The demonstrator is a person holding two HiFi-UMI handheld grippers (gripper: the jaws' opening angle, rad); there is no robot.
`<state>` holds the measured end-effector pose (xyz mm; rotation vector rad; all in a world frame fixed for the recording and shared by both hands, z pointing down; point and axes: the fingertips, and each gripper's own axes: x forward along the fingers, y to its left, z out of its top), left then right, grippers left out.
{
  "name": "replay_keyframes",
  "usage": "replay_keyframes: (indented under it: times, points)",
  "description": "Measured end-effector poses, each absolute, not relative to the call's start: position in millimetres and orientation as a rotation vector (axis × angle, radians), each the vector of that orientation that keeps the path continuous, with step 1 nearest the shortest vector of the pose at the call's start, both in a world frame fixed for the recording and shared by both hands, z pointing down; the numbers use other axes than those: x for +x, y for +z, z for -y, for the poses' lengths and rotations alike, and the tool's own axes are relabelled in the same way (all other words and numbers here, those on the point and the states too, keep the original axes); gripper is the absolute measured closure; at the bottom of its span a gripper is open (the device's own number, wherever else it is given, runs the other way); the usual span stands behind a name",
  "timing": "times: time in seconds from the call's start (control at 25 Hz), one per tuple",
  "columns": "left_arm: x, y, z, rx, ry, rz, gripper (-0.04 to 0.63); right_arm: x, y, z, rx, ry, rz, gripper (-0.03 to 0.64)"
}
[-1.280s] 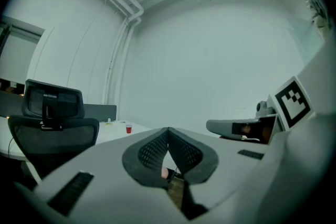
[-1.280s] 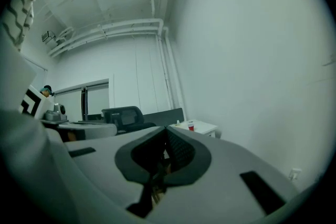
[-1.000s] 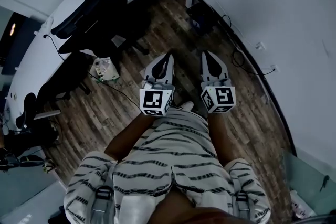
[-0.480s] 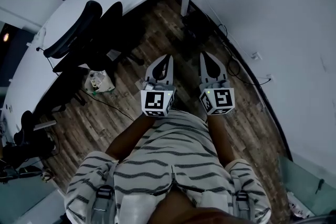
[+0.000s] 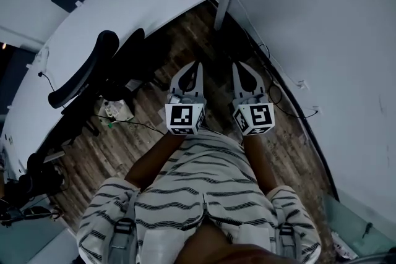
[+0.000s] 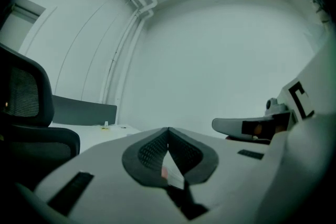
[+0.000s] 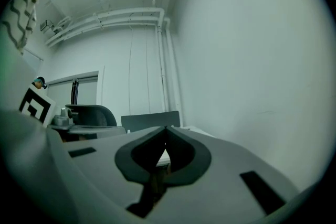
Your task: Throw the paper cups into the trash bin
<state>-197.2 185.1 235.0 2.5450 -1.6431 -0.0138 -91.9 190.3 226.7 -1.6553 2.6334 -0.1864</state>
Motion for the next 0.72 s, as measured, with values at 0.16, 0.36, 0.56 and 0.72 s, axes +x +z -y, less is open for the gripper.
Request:
replay_keyframes:
  times: [0.16,0.36,0.56,0.72]
  points:
    - [-210.8,223.6,-138.4,2.534,-0.044,1.644,0.572,-109.1,214.4,-143.2,-1.645,-0.171,-2.655,0.606]
    - [-224.7,214.7,-78.7,2.526,-0.057,1.649,0.572,-122.5,199.2,-81.9,-1.647,-0.141,-2.657,0.606]
    - [-236.7,213.6,-31.7,2.536,-0.033,1.650,0.572,-131.2,195.5,-33.2,-1.658,-0.142,-2.634,0.606]
    - [-244.4,217.1,0.0,2.530,-0.015,1.649,0.572,-136.3,194.6,-3.6,-1.671,-0.140,-2.625,0.606]
